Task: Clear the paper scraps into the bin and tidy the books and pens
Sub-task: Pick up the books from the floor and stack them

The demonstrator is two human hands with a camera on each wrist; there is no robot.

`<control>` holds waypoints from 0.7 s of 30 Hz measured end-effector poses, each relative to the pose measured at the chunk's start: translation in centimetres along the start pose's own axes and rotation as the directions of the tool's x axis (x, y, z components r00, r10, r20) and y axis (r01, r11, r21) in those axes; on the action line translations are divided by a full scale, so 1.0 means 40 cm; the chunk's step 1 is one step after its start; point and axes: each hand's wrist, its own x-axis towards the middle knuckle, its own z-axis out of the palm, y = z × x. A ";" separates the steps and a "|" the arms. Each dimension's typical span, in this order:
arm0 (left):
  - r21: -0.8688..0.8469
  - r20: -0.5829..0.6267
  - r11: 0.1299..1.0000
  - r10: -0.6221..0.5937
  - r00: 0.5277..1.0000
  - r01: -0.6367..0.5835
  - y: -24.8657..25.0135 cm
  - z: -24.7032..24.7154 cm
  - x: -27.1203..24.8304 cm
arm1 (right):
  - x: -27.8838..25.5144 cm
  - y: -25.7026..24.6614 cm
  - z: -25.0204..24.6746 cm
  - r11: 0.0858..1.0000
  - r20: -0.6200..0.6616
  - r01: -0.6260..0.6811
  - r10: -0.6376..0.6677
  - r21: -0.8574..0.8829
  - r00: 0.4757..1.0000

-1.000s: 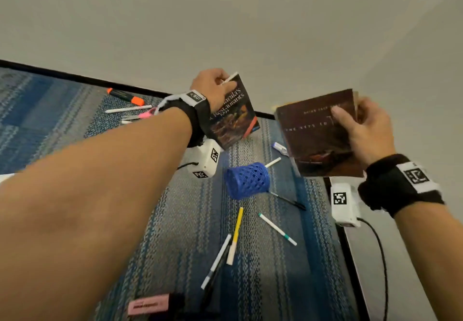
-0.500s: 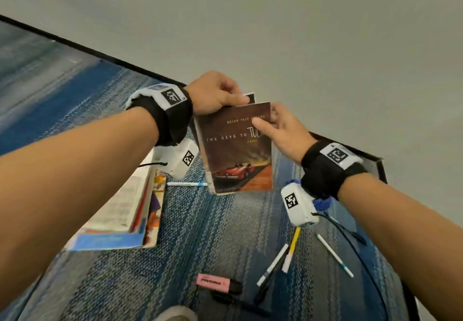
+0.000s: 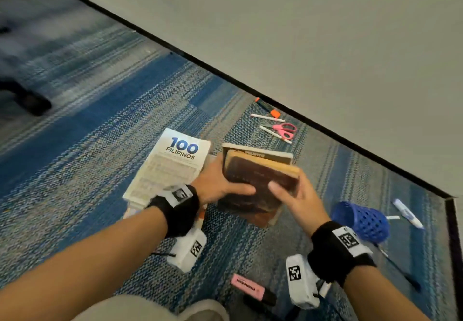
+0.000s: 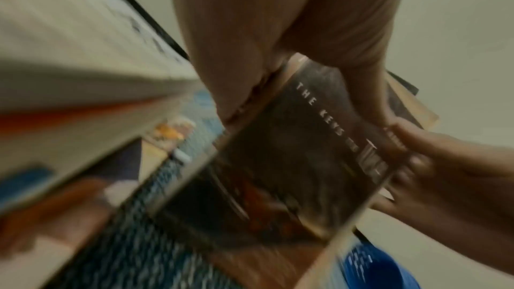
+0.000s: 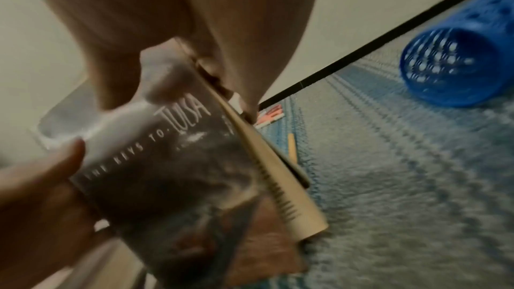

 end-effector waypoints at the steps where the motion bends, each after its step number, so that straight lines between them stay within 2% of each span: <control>1: 0.014 0.017 1.000 0.028 0.999 -0.028 -0.019 0.027 0.000 | -0.008 0.021 -0.008 0.999 -0.003 -0.026 0.026 -0.025 1.000; 5: 0.148 0.049 0.983 0.103 0.993 -0.109 -0.044 0.079 0.009 | -0.036 0.082 -0.044 0.991 -0.037 -0.082 0.079 -0.107 0.996; 10: 0.111 -0.110 0.978 0.187 0.976 -0.175 -0.019 0.099 0.010 | -0.018 0.061 -0.042 0.999 -0.105 -0.006 0.002 -0.040 0.994; 12: 0.062 -0.168 0.986 0.164 0.972 -0.156 -0.019 0.103 0.005 | -0.013 0.072 -0.033 1.000 -0.111 -0.009 0.006 -0.028 0.994; 15: -0.016 -0.145 0.995 0.091 0.985 -0.094 -0.041 0.115 -0.002 | -0.015 0.112 -0.026 0.994 -0.106 -0.061 0.052 -0.086 0.993; 17: -0.028 -0.154 0.996 0.076 0.985 -0.082 -0.034 0.118 -0.012 | -0.009 0.113 -0.026 0.989 -0.078 -0.017 0.006 -0.144 0.997; 21: -0.065 -0.177 0.997 0.028 0.984 -0.040 0.033 0.049 -0.060 | 0.042 0.019 -0.007 0.992 -0.003 0.014 -0.014 -0.129 1.000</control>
